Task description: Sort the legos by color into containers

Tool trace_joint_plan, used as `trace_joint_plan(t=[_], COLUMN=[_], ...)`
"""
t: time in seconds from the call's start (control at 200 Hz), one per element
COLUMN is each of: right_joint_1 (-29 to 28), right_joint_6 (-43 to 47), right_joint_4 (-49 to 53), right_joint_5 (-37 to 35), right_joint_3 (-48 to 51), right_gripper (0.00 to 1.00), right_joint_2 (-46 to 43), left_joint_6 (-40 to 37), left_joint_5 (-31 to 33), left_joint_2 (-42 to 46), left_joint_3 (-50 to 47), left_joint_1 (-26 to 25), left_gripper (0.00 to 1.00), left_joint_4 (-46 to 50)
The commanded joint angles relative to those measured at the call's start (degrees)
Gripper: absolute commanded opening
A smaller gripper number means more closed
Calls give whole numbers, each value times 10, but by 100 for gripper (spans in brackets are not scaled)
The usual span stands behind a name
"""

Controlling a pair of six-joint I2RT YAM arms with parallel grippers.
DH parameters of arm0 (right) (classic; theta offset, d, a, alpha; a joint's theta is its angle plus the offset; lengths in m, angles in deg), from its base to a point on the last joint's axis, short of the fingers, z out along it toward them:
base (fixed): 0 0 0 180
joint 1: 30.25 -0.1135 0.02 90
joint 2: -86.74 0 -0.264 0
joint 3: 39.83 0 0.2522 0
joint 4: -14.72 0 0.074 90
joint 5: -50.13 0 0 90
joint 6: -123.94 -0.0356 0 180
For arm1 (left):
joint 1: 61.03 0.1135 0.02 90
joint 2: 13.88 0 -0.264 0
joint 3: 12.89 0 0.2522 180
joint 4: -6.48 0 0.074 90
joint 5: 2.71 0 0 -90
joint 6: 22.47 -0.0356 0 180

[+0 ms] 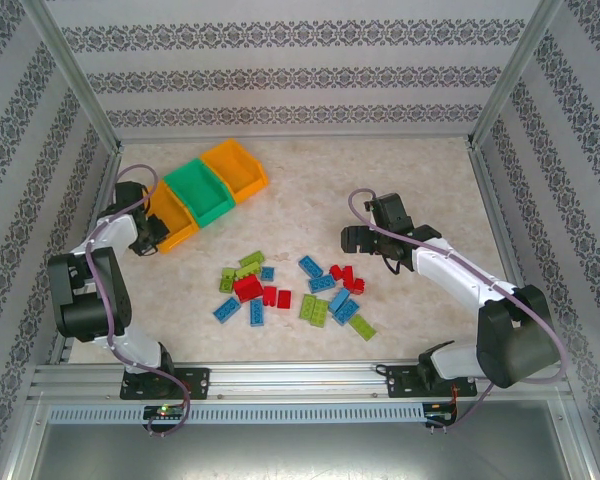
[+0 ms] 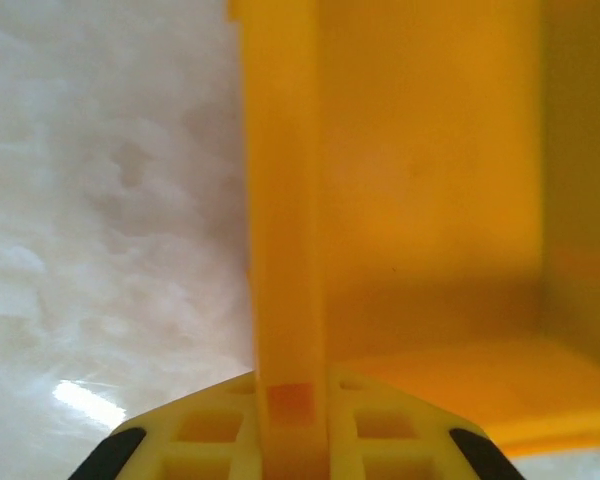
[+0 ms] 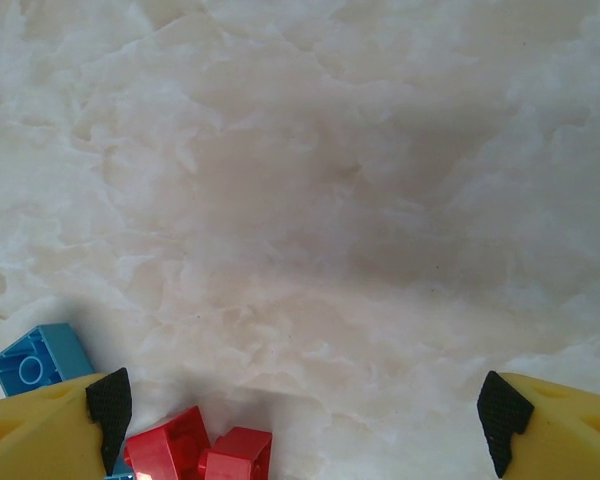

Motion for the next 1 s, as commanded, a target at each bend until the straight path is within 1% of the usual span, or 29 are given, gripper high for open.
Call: trace_joint_plan(t=[0.0, 0.08, 0.175, 0.3, 0.395, 0.505, 0.674, 0.859, 0.994], right_joint_1=[-7, -7, -7, -8, -10, -18, -66, -144, -160], right_joint_6=[-7, -9, -12, -19, -27, -35, -26, 40, 66], right_joint_4=[19, 28, 34, 45, 49, 50, 40, 28, 30], right_joint_5=[-16, -13, -8, -8, -3, 3, -6, -25, -1], right_joint_3=[5, 8, 13, 18, 25, 34, 31, -9, -43], right_gripper=[93, 93, 93, 92, 92, 88, 85, 84, 78], right_joint_2=[-17, -19, -24, -30, -37, -38, -27, 15, 68], left_joint_6=[-19, -33, -42, -50, -72, -92, -103, -121, -127], left_joint_5=[-17, -8, 1, -17, -23, -30, -28, -31, -31], left_joint_2=[17, 14, 7, -10, -26, -40, -60, -67, -72], left_joint_3=[-1, 6, 18, 34, 51, 63, 71, 69, 70], left_joint_1=[-45, -86, -134, -179, -211, -242, -273, -290, -290], left_gripper=[7, 4, 4, 4, 4, 4, 5, 5, 6], left_joint_4=[-31, -32, -35, -49, -48, -50, -53, -63, -62])
